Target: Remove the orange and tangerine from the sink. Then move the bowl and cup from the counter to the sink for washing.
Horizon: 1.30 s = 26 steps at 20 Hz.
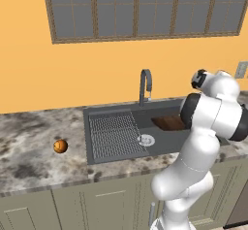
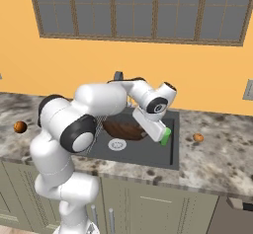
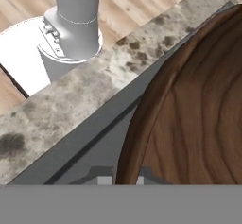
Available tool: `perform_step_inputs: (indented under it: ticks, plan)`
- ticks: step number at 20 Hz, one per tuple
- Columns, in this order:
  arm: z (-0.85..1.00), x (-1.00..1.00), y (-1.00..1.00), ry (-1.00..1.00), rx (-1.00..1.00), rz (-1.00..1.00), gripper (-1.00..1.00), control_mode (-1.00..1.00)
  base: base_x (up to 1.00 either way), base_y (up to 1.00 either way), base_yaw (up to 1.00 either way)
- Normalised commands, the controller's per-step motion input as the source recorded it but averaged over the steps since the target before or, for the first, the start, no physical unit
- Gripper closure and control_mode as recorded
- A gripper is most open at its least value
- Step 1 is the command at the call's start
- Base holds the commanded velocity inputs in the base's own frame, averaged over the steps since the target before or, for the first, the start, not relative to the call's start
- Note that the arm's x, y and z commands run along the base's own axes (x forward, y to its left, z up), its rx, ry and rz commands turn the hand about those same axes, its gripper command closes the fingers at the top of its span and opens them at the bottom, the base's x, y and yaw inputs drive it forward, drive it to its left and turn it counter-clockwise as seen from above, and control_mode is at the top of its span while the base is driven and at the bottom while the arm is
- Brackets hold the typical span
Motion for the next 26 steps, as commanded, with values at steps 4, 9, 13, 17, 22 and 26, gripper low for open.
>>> perform_step_inputs:
  ticks: [4,9,13,17,22,26]
  plan:
    - [-0.22,0.19,0.09,-0.08,-0.09,-0.04,1.0,-1.0,0.0,0.0,0.0]
    - [-0.24,0.2,0.07,-0.11,-0.07,-0.02,1.0,-1.0,0.0,0.0,0.0]
    - [-0.25,0.22,0.07,-0.13,-0.04,-0.02,1.0,-1.0,0.0,0.0,0.0]
    - [-0.24,0.21,0.04,-0.07,-0.01,0.0,1.0,-1.0,0.0,0.0,0.0]
    - [-0.24,0.24,0.0,-0.01,0.0,0.0,1.0,-1.0,0.0,0.0,0.0]
    - [-0.2,0.27,-0.05,0.0,0.0,0.0,1.0,-1.0,0.0,0.0,0.0]
